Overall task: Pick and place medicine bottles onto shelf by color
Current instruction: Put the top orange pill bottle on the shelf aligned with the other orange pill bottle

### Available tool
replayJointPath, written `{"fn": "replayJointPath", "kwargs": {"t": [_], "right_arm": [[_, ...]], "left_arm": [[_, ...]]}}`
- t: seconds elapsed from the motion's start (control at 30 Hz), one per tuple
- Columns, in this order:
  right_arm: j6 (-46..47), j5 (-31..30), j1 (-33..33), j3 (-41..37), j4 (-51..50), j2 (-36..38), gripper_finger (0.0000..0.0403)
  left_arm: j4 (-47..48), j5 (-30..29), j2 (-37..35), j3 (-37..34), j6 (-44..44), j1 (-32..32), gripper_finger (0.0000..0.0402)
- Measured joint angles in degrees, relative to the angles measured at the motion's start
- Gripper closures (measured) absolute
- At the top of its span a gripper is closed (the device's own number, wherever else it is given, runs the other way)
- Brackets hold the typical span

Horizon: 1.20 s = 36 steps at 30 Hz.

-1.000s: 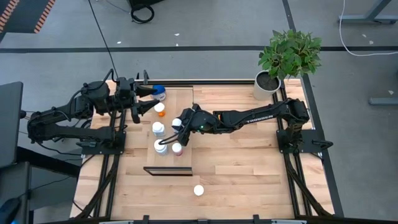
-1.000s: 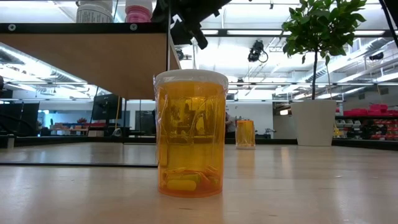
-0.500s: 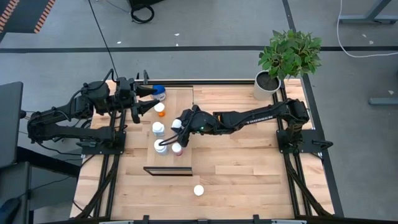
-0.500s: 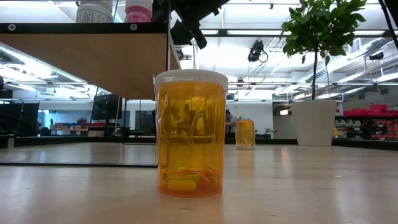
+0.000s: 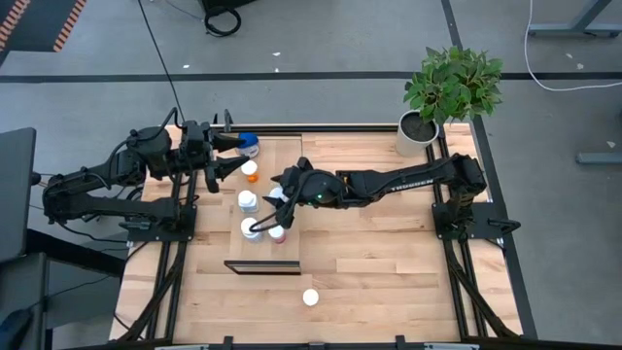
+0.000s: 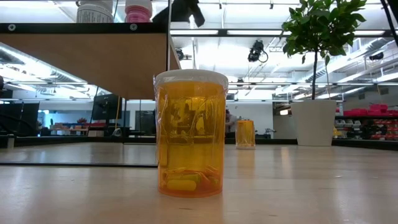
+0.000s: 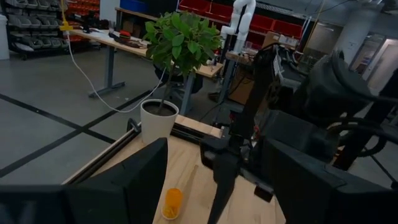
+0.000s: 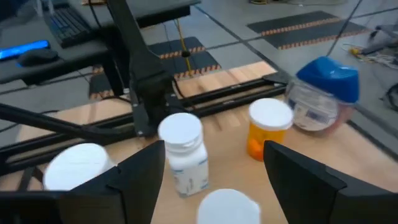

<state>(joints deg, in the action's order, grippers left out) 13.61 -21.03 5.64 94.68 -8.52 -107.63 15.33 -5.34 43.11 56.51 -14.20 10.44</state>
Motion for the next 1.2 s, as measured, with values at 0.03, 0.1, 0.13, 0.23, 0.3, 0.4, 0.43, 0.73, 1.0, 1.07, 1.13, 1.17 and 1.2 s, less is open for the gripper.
{"fn": "replayJointPath", "kwargs": {"t": [0.03, 0.1, 0.13, 0.23, 0.3, 0.4, 0.43, 0.73, 1.0, 1.07, 1.13, 1.17, 1.2], "right_arm": [[-0.25, -0.45, -0.15, 0.54, -0.87, 0.00, 0.0124], [-0.56, -0.81, -0.29, 1.45, -2.64, 0.00, 0.0124], [-0.81, -0.86, -0.33, 2.05, -3.35, 0.00, 0.0124], [-1.06, -0.82, -0.30, 4.96, -5.95, 0.00, 0.0124], [0.39, -0.06, 0.03, 7.41, -10.20, 0.00, 0.0124], [5.61, 0.32, 0.58, 13.47, -21.82, -0.04, 0.0125], [7.72, 0.32, 0.60, 15.63, -25.69, -0.02, 0.0125], [26.69, -2.50, 0.01, 26.87, -62.16, 0.17, 0.0125], [34.38, 4.66, -7.65, 16.60, -67.46, -0.02, 0.0125], [35.53, 8.44, -10.18, 12.70, -64.52, 0.06, 0.0125], [36.80, 12.10, -12.71, 8.84, -62.59, -0.11, 0.0125], [37.27, 13.64, -13.89, 7.09, -61.26, -0.11, 0.0125], [37.63, 15.34, -15.04, 5.21, -59.78, -0.05, 0.0125]], "left_arm": [[0.00, 0.00, 0.00, 0.00, 0.00, 0.00, 0.0134], [0.00, 0.00, 0.00, 0.00, -0.03, -0.01, 0.0134], [0.00, 0.00, 0.00, 0.00, -0.11, 0.00, 0.0134], [0.00, 0.00, 0.00, 0.00, -0.15, 0.00, 0.0134], [0.00, 0.01, 0.00, 0.00, -0.17, -0.02, 0.0134], [0.00, 0.00, 0.00, 0.00, -0.17, -0.02, 0.0134], [0.00, 0.00, 0.00, 0.00, -0.17, -0.02, 0.0134], [0.00, 0.01, 0.00, 0.00, -0.17, -0.01, 0.0134], [0.21, 0.01, 0.00, 0.00, -0.17, -0.01, 0.0134], [1.04, 0.02, 0.00, 0.00, -0.20, 0.00, 0.0134], [1.82, 0.02, 0.00, 0.00, -0.20, -0.02, 0.0134], [2.28, 0.02, 0.00, 0.00, -0.20, -0.02, 0.0134], [2.87, 0.02, -0.02, 0.00, -0.21, 0.00, 0.0134]]}}
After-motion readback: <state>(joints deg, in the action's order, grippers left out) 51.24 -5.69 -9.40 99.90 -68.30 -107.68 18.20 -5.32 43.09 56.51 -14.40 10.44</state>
